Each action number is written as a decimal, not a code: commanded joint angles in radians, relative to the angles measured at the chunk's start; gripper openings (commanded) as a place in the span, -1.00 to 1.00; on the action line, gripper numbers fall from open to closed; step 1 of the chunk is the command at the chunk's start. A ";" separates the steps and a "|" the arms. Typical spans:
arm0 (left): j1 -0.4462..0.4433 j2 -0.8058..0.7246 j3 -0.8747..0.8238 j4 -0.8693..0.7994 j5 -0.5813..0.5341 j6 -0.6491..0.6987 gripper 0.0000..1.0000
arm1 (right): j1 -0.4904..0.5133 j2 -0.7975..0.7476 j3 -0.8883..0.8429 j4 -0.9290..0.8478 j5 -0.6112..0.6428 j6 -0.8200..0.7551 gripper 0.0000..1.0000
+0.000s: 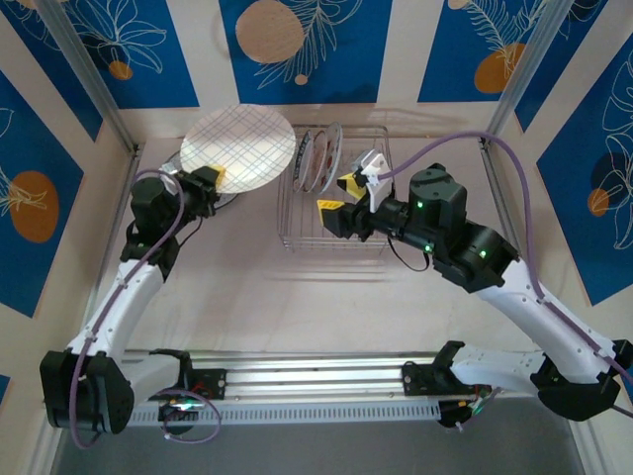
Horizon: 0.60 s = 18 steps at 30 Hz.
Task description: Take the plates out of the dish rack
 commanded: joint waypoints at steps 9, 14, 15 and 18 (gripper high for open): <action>0.153 -0.026 -0.138 0.131 -0.027 0.078 -1.00 | 0.030 0.037 -0.048 0.165 -0.054 -0.095 0.45; 0.206 0.034 -0.158 0.177 -0.003 0.114 -1.00 | 0.031 0.052 -0.061 0.188 -0.088 -0.087 0.46; 0.218 0.051 -0.163 0.200 -0.001 0.116 -1.00 | 0.031 0.056 -0.064 0.191 -0.089 -0.085 0.47; 0.241 0.109 -0.174 0.267 0.006 0.114 -1.00 | 0.032 0.066 -0.066 0.203 -0.083 -0.074 0.47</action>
